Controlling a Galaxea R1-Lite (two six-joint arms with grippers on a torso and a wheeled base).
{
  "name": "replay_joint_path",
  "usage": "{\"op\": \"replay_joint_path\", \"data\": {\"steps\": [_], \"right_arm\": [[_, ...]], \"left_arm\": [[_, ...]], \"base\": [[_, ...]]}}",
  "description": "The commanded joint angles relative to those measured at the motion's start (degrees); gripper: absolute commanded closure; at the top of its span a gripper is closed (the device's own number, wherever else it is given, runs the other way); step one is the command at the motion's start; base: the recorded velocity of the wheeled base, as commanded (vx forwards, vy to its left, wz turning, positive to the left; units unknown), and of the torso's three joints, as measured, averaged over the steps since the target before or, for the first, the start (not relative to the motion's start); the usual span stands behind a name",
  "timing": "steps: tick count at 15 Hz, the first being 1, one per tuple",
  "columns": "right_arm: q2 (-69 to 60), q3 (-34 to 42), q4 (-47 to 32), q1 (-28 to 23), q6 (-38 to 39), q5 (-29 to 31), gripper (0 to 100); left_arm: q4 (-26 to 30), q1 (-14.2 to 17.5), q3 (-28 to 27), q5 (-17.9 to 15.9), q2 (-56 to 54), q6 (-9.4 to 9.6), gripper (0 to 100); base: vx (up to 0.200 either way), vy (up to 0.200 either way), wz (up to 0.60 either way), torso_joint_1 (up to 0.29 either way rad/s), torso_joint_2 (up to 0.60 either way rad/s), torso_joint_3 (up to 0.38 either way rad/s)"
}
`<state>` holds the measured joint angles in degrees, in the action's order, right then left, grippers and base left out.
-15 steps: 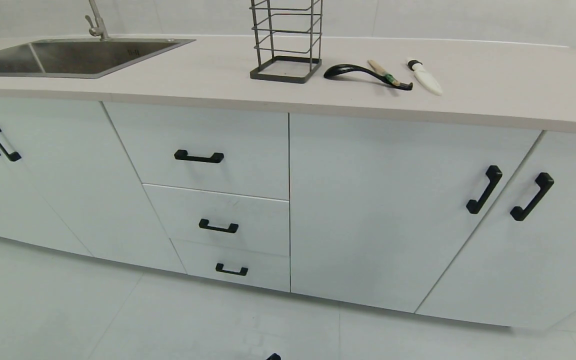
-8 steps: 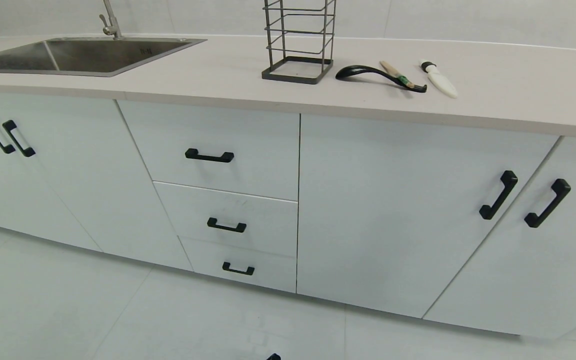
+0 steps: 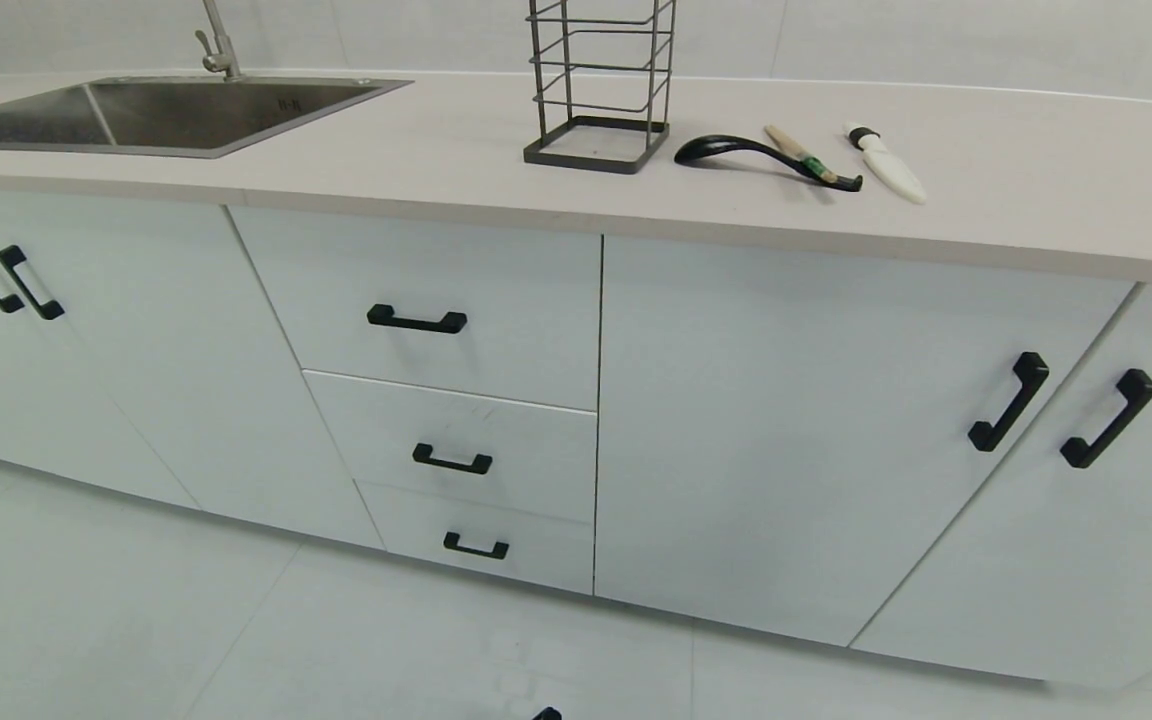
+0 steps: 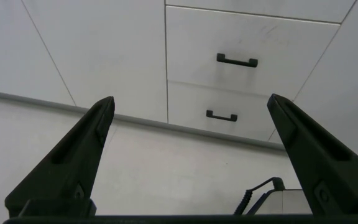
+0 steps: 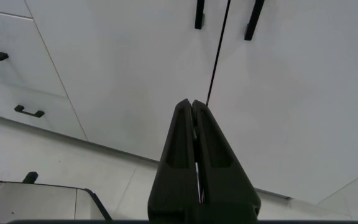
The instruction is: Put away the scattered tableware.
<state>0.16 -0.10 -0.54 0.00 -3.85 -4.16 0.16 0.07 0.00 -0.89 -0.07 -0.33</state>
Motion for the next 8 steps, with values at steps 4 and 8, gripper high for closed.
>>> {"op": "replay_joint_path", "data": {"steps": [4,8], "right_arm": [[0.1,0.0,0.0,0.0,0.0,-0.1,100],[0.0,0.0,0.0,0.0,0.0,-0.1,100]], "left_arm": [[0.1,0.0,0.0,0.0,0.1,0.42,0],[0.0,0.0,0.0,-0.1,0.1,0.24,0]], "base": [[0.05,0.0,0.0,-0.002,0.0,-0.001],[0.0,0.0,0.0,0.0,0.0,0.0]]}}
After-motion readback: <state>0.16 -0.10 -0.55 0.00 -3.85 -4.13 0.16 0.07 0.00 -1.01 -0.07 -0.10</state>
